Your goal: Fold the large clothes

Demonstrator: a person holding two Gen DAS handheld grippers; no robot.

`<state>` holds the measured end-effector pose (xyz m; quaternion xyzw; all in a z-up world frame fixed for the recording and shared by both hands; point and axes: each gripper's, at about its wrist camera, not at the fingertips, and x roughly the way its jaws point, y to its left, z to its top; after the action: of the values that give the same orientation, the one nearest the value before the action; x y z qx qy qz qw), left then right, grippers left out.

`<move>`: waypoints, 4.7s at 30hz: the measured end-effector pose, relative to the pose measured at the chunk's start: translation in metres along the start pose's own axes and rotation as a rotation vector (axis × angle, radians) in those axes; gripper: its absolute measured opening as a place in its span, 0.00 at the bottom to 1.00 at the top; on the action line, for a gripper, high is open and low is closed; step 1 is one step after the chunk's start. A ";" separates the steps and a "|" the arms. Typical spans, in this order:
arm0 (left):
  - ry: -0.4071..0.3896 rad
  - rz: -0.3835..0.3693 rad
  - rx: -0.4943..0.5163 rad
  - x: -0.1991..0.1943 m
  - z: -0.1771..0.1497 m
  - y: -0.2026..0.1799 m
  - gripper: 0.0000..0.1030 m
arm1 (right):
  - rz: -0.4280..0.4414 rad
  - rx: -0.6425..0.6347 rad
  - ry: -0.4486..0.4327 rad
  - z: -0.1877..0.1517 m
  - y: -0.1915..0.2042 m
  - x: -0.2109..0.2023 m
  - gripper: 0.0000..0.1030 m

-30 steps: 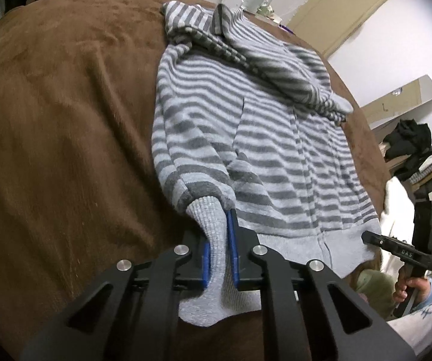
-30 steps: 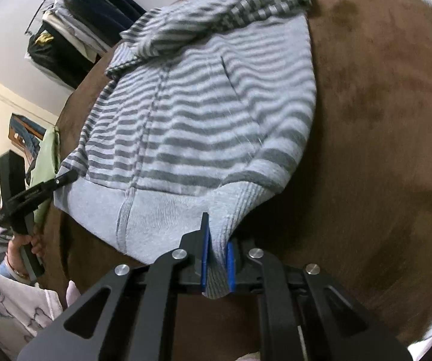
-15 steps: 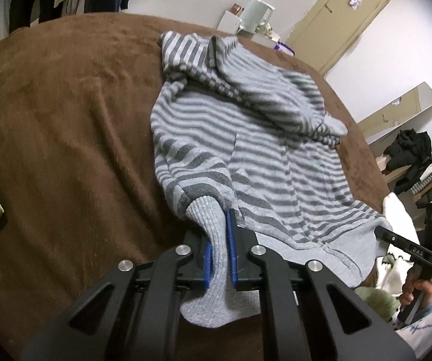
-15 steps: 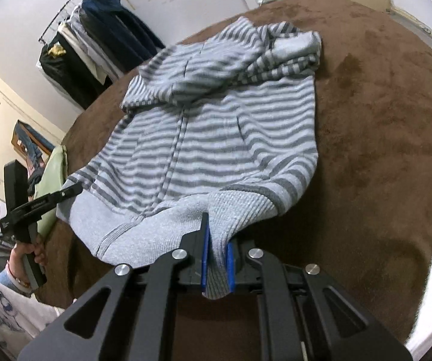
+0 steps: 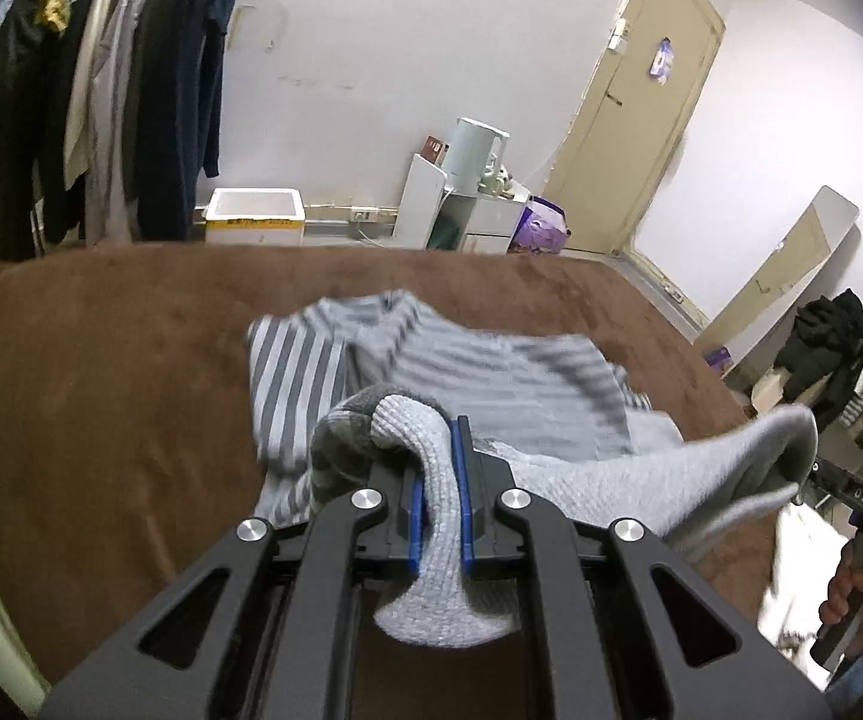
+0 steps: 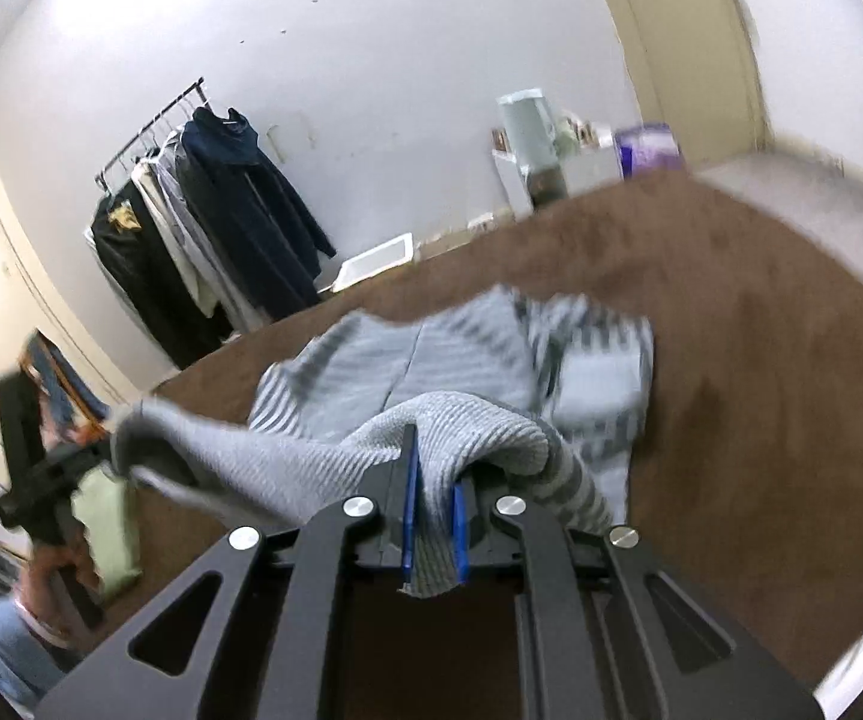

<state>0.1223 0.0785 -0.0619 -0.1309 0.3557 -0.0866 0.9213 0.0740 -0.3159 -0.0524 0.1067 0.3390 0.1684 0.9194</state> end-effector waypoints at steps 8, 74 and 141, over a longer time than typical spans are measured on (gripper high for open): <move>0.147 0.021 -0.073 0.093 0.059 0.027 0.11 | -0.065 -0.006 0.071 0.064 -0.030 0.095 0.10; 0.308 0.085 0.180 0.263 0.052 0.005 0.95 | -0.291 -0.241 0.317 0.056 -0.049 0.292 0.89; 0.304 0.152 0.259 0.171 -0.055 -0.013 0.95 | 0.113 0.692 0.085 -0.076 -0.136 0.110 0.90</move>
<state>0.2092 0.0130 -0.2048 0.0305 0.4855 -0.0808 0.8700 0.1348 -0.3928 -0.2166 0.4234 0.4075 0.0987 0.8031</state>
